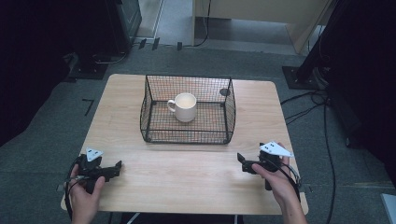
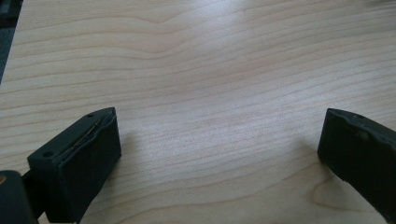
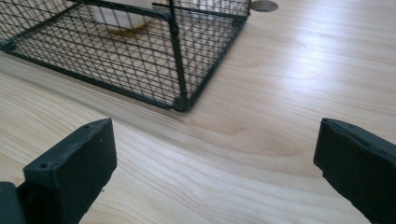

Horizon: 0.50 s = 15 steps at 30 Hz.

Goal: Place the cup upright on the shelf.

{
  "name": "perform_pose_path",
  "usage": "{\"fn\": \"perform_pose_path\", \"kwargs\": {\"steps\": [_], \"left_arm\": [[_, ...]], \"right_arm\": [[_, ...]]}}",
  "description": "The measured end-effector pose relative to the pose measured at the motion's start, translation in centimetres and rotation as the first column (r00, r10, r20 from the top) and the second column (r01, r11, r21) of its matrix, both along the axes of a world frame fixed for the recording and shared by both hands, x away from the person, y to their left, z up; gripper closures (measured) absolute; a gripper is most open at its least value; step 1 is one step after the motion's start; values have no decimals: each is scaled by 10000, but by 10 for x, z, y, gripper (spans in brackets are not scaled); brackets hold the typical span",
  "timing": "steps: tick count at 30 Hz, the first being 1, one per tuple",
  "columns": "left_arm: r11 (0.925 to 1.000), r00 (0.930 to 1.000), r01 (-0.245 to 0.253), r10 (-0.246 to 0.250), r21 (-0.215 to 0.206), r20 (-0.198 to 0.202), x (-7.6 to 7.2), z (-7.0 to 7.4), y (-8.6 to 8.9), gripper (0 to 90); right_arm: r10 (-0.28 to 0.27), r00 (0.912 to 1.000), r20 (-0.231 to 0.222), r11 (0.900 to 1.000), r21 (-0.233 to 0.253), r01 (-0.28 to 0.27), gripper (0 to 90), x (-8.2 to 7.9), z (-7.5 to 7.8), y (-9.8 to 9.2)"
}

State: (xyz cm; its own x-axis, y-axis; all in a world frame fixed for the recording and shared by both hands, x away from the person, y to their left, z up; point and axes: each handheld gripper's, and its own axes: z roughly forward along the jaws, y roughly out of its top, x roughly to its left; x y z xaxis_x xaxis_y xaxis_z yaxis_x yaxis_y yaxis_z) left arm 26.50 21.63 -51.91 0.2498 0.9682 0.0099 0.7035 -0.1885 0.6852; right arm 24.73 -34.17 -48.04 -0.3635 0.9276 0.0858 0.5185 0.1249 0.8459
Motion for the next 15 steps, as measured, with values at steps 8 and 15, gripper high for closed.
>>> {"fn": "perform_pose_path", "kwargs": {"steps": [8,15], "left_arm": [[10000,10000,0,0,0,1,0,0,0,0],[10000,10000,2,-2,2,0,0,0,0,0]], "right_arm": [[-629,9978,-230,9979,-197,624,0,-9,-14,-20],[-1204,9918,-440,9924,-322,1190,0,-20,-22,-42]]}}
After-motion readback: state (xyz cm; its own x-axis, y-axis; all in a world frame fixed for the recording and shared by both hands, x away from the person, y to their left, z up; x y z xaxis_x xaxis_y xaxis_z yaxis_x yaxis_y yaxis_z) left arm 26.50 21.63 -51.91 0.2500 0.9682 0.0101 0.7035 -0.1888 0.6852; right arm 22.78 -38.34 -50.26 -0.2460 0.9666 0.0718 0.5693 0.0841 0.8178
